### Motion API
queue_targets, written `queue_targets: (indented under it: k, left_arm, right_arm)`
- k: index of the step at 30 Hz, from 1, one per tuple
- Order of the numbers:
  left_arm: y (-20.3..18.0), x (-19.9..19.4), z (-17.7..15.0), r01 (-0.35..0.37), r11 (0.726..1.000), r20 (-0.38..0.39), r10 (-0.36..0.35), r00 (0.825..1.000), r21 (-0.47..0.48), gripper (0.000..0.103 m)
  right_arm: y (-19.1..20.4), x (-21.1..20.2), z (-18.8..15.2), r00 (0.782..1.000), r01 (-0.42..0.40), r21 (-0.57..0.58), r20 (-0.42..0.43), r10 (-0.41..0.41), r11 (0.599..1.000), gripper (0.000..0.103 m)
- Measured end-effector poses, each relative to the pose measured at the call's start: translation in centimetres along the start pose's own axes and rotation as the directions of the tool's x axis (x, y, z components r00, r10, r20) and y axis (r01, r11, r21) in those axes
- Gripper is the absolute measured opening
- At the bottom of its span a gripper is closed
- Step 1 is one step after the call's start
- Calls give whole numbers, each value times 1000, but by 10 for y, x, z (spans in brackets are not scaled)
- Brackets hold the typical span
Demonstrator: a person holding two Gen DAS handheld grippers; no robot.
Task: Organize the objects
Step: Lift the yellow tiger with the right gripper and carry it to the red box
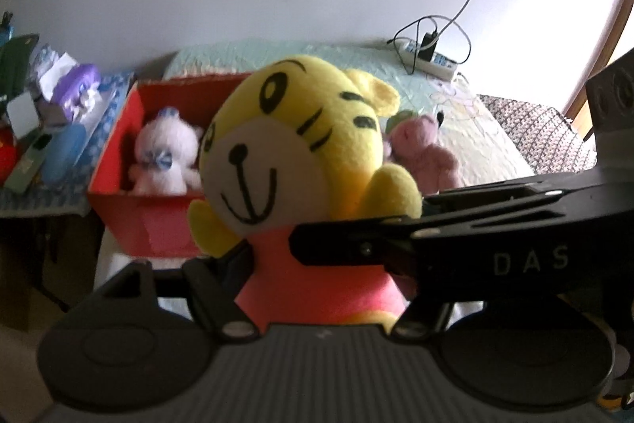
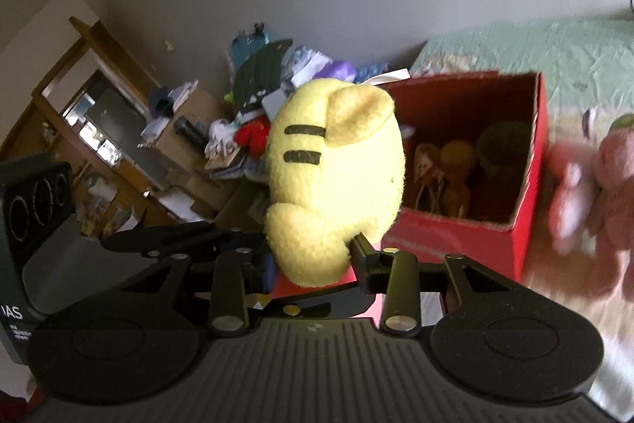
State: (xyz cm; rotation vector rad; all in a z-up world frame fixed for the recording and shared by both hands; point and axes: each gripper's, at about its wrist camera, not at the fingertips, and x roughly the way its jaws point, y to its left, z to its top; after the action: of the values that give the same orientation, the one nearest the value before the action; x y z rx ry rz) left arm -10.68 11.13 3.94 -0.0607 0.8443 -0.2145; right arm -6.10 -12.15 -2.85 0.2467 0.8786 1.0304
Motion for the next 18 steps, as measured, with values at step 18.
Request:
queue_targets:
  k: [18]
  left_arm:
    - [30,63,72,187,977,27,-191,981,106,70]
  right_arm:
    - [-8,46,40,952,259,107,139,-272,960,40]
